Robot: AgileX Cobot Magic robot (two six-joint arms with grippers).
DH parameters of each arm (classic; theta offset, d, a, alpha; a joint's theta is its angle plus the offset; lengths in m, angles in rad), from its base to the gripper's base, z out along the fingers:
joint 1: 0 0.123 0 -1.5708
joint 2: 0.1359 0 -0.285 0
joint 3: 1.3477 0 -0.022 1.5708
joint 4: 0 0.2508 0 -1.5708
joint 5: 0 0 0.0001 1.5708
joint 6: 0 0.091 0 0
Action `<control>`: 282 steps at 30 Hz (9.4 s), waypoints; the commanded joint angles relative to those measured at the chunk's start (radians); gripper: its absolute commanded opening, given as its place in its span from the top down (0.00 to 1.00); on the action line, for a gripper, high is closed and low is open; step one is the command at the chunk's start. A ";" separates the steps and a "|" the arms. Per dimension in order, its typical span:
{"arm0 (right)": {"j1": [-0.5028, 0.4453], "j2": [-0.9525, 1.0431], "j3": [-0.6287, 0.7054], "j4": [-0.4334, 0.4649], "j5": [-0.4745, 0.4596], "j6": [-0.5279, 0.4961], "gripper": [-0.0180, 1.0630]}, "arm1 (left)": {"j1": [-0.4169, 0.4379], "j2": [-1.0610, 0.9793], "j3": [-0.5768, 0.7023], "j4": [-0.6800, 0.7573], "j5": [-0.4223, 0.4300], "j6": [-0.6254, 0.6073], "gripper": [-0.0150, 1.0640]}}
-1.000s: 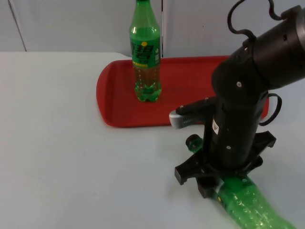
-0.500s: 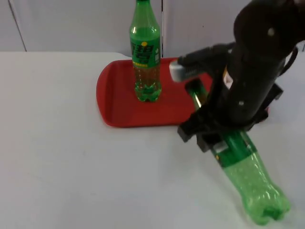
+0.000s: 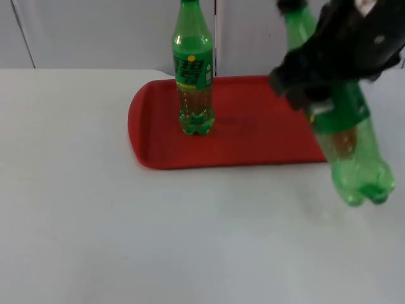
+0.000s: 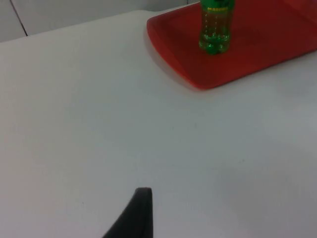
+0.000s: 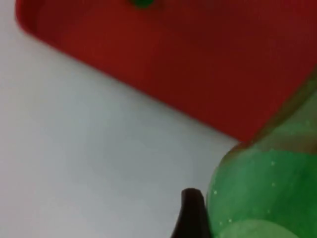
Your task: Place the bottle upright on the tray.
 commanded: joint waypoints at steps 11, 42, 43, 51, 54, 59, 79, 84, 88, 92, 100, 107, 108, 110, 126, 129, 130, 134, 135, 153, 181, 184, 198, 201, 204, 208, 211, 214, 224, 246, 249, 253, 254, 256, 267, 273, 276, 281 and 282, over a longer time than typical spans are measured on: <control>-0.195 -0.138 -0.003 -0.027 -0.343 0.003 0.98 | -0.005 -0.004 0.004 0.002 -0.009 -0.007 0.01; -0.327 0.138 -0.025 -0.023 -0.978 -0.106 0.98 | -0.005 -0.004 0.004 0.008 -0.009 -0.007 0.01; -0.333 0.162 -0.042 -0.023 -0.983 -0.106 0.98 | -0.005 -0.004 0.004 0.008 -0.009 -0.005 0.01; -0.353 0.324 -0.150 0.057 -1.069 -0.108 0.98 | -0.005 -0.004 0.004 0.010 -0.009 -0.005 0.01; -0.361 0.385 -0.172 0.090 -1.155 -0.115 0.98 | -0.005 -0.004 0.004 0.012 -0.009 -0.005 0.01; -0.361 0.454 -0.202 0.138 -1.170 -0.115 0.98 | -0.005 -0.004 0.004 0.012 -0.009 -0.005 0.01; -0.361 0.565 -0.225 0.135 -1.131 -0.151 0.98 | -0.005 -0.004 0.004 0.016 -0.009 -0.005 0.01; -0.361 0.586 -0.225 0.134 -1.117 -0.151 0.98 | -0.005 -0.004 0.004 0.016 -0.009 -0.005 0.01; -0.361 0.601 -0.225 0.134 -1.117 -0.151 0.98 | -0.005 -0.004 0.004 0.016 -0.009 -0.005 0.01; -0.361 0.601 -0.225 0.132 -1.110 -0.151 0.98 | -0.005 -0.004 0.004 0.016 -0.009 -0.005 0.01; -0.361 0.601 -0.225 0.129 -1.109 -0.190 0.63 | -0.005 -0.004 0.004 0.019 -0.009 -0.005 0.01; -0.361 0.601 -0.225 0.131 -1.109 -0.192 0.01 | -0.005 -0.004 0.004 0.019 -0.009 -0.005 0.01; -0.361 0.601 -0.225 0.131 -1.111 -0.192 0.01 | -0.005 -0.004 0.004 0.019 -0.009 -0.005 0.01; -0.361 0.601 -0.225 0.131 -1.119 -0.192 0.01 | -0.005 -0.004 0.004 0.019 -0.009 -0.005 0.01; -0.361 0.594 -0.225 0.131 -1.010 -0.188 0.01 | -0.005 -0.004 0.004 0.019 -0.009 -0.005 0.01; -0.361 0.578 -0.225 0.131 -0.960 -0.180 0.01 | -0.005 -0.004 0.004 0.019 -0.009 -0.005 0.01; -0.361 0.572 -0.223 0.131 -0.927 -0.181 0.01 | -0.005 -0.004 0.004 0.019 -0.009 -0.005 0.01; -0.359 0.557 -0.223 0.131 -0.824 -0.181 0.01 | -0.005 -0.004 0.004 0.020 -0.009 -0.005 0.01; -0.353 0.555 -0.223 0.131 -0.783 -0.181 0.01 | -0.005 -0.004 0.004 0.023 -0.009 -0.005 0.01; -0.245 0.549 -0.221 0.196 -0.287 -0.196 0.01 | -0.005 -0.004 0.004 0.027 -0.011 -0.005 0.01; -0.240 -0.198 0.243 0.247 -0.218 -0.200 0.01 | -0.005 -0.004 0.004 0.027 -0.011 -0.005 0.01; -0.240 -0.268 0.264 0.247 -0.195 -0.200 0.01 | -0.005 -0.004 0.004 0.027 -0.011 -0.005 0.01; -0.240 -0.656 0.341 0.247 -0.099 -0.200 0.01 | -0.005 -0.004 0.004 0.031 -0.011 -0.005 0.01; -0.240 -0.702 0.341 0.247 -0.084 -0.216 0.01 | -0.005 -0.004 0.004 0.031 -0.011 -0.005 0.01; -0.240 -0.765 0.341 0.247 -0.079 -0.218 0.01 | -0.005 -0.004 0.004 0.031 -0.011 -0.005 0.01; -0.240 -0.831 0.341 0.247 -0.073 -0.218 0.01 | -0.005 -0.004 0.004 0.031 -0.011 -0.005 0.01; -0.240 -0.881 0.341 0.243 -0.056 -0.218 0.01 | -0.005 -0.004 0.004 0.031 -0.011 -0.005 0.01; -0.240 -0.914 0.341 0.243 -0.038 -0.218 0.01 | -0.005 -0.004 0.004 0.031 -0.011 -0.005 0.01; -0.240 -1.052 0.341 0.249 0.085 -0.244 0.01 | -0.005 -0.004 0.004 0.031 -0.011 -0.005 0.01; -0.240 -1.575 0.556 0.454 0.226 -0.435 0.01 | -0.005 -0.004 0.004 0.031 -0.011 -0.005 0.01; -0.240 -1.634 0.578 0.452 0.241 -0.435 0.01 | -0.005 -0.004 0.004 0.031 -0.011 -0.005 0.01; -0.242 -1.662 0.604 0.454 0.299 -0.454 0.01 | -0.005 -0.004 0.004 0.031 -0.011 -0.005 0.01; -0.242 -1.662 0.604 0.454 0.299 -0.454 0.01 | -0.005 -0.004 0.004 0.031 -0.011 -0.005 0.01; -0.240 -1.662 0.620 0.461 0.332 -0.478 0.01 | -0.005 -0.004 0.004 0.031 -0.011 -0.005 0.01; -0.242 -1.662 0.705 0.447 0.359 -0.491 0.01 | -0.005 -0.004 0.004 0.031 -0.011 -0.005 0.01; -0.242 -1.662 0.719 0.374 0.376 -0.416 0.01 | -0.005 -0.004 0.004 0.031 -0.011 -0.005 0.01; -0.242 -1.662 0.719 0.374 0.376 -0.416 0.01 | -0.005 -0.004 0.004 0.031 -0.011 -0.005 0.01; -0.242 -1.662 0.719 0.374 0.376 -0.416 0.01 | -0.005 -0.004 0.004 0.031 -0.011 -0.005 0.01; -0.242 -1.662 0.719 0.374 0.376 -0.416 0.01 | -0.005 -0.004 0.004 0.031 -0.011 -0.005 0.01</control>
